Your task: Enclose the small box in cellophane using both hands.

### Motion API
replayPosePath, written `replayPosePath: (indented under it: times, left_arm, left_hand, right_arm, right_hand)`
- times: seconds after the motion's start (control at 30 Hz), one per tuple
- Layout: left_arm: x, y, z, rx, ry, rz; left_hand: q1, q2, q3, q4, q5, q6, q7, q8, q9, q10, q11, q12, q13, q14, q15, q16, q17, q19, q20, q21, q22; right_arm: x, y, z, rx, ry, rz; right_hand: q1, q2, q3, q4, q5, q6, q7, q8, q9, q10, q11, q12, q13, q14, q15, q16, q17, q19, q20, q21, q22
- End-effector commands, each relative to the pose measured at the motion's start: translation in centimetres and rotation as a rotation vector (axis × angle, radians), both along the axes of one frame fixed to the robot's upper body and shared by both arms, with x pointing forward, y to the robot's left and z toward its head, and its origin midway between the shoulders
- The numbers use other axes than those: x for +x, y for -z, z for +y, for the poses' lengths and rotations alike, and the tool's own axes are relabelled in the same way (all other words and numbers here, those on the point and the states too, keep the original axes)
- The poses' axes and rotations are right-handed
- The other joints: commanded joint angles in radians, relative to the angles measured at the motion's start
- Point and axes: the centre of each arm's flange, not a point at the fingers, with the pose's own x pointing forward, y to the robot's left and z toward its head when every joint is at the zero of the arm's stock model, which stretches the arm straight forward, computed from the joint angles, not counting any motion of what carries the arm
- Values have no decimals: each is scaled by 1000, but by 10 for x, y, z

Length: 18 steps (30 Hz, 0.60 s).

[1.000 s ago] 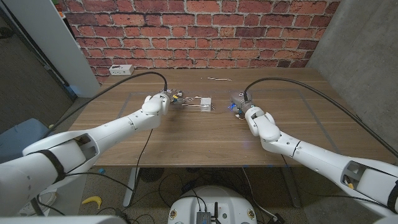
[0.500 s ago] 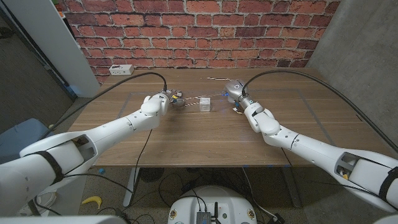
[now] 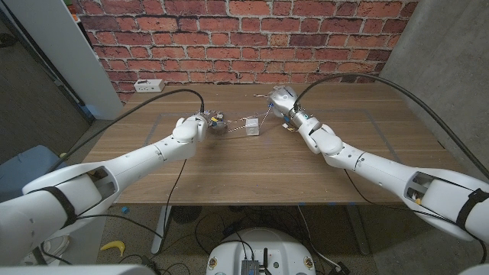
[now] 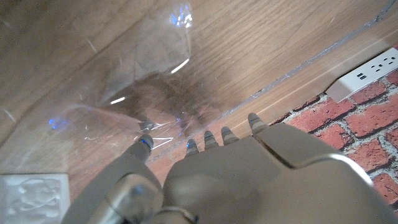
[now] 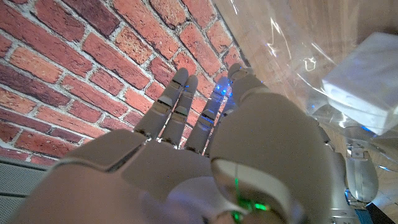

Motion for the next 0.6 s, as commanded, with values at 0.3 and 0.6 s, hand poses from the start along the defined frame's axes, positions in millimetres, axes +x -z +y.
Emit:
replayPosePath:
  times: [0.3, 0.6]
  left_arm:
    - [-2, 2, 1, -6, -3, 3]
    - [-3, 4, 3, -14, -5, 4]
  left_hand:
    - [-12, -1, -4, 1, -1, -241, 3, 7, 2, -199, 2, 7, 2, -208, -2, 3, 1, -132, -2, 5, 4]
    - [-13, -2, -6, 1, -1, -241, 3, 7, 2, -200, 2, 7, 2, -209, -3, 3, 1, -132, -2, 6, 4]
  right_arm:
    - [10, -25, 41, -116, -169, -104]
    - [18, -29, 64, -221, -222, -95]
  right_hand:
    - [17, -2, -11, 0, -1, 16, 0, -9, 1, 13, -2, -7, 2, 13, -185, 3, 5, 8, -5, 6, 2]
    - [23, -2, -16, 1, 0, 23, -5, -12, 0, 17, -2, -10, 2, 15, -186, 2, 5, 8, -4, 6, 2]
